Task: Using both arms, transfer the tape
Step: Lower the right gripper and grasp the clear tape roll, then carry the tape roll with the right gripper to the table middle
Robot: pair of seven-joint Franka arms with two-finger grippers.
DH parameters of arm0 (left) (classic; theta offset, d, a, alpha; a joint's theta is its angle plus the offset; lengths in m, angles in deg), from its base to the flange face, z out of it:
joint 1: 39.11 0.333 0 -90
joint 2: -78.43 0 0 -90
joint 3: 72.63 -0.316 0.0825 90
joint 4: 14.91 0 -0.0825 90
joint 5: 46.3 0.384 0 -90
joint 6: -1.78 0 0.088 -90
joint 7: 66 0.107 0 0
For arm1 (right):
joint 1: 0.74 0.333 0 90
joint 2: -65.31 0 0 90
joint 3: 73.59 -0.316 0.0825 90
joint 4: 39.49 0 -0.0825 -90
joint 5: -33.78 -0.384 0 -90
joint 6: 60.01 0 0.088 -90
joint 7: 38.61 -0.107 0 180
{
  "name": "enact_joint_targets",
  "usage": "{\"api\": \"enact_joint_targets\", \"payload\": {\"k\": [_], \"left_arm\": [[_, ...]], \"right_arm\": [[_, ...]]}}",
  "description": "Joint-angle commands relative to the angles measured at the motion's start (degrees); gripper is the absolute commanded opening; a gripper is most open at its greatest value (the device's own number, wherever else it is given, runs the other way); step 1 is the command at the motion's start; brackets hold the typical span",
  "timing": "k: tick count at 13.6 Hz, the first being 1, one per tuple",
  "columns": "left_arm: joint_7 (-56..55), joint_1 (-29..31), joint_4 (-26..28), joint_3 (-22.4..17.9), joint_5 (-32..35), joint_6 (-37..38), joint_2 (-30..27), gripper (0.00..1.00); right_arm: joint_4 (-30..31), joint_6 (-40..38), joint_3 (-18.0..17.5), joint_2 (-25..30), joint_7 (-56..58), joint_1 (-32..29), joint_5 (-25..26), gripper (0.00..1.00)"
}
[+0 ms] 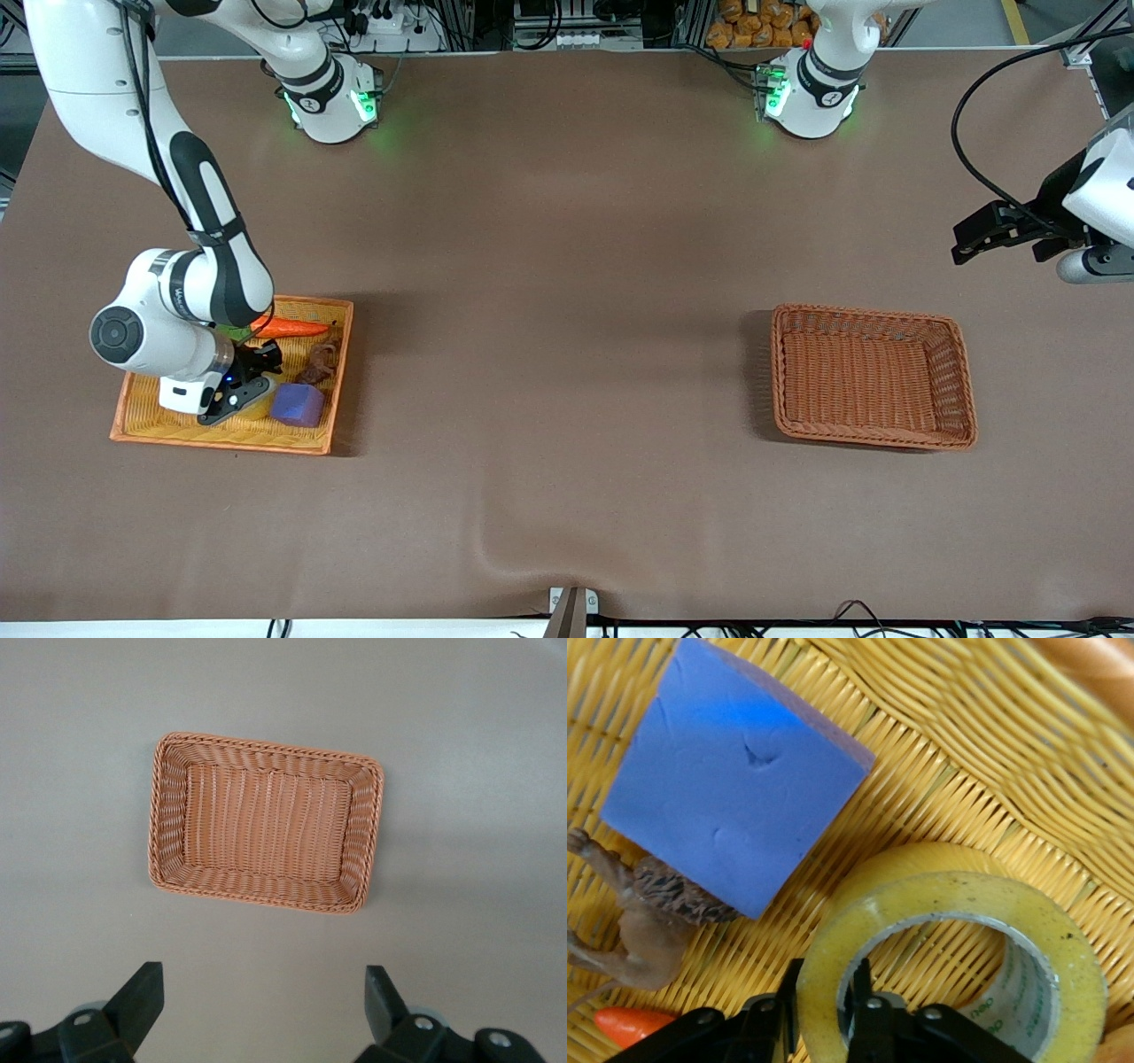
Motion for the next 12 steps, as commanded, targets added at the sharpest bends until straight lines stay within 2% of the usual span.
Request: {"api": "enact_joint_targets", "payload": {"k": [1, 4, 7, 10, 12], "left_arm": [[1.45, 0.44, -0.87, 0.05, -1.13, 0.87, 0.61, 1.00], [1.45, 0.44, -0.87, 0.05, -1.13, 0.87, 0.78, 1.00], [1.45, 0.52, -0.78, 0.05, -1.22, 0.69, 0.78, 1.00], [1.45, 0.52, -0.78, 0.05, -1.31, 0.69, 0.78, 1.00], [1.45, 0.53, -0.78, 0.05, -1.31, 0.60, 1.22, 1.00]], "right_arm": [[-1.90, -4.37, -0.33, 1.42, 1.40, -0.12, -1.01, 0.00], [-6.54, -14.56, -0.33, 5.29, 2.64, -0.04, -0.92, 0.00], [-17.52, -27.64, -0.33, 5.83, 0.97, 2.76, -0.92, 0.00], [-22.81, -33.12, -0.42, 6.09, -12.35, 9.52, -1.01, 0.00], [-23.70, -33.93, -0.42, 6.01, -24.28, 16.19, -1.44, 0.00]]}}
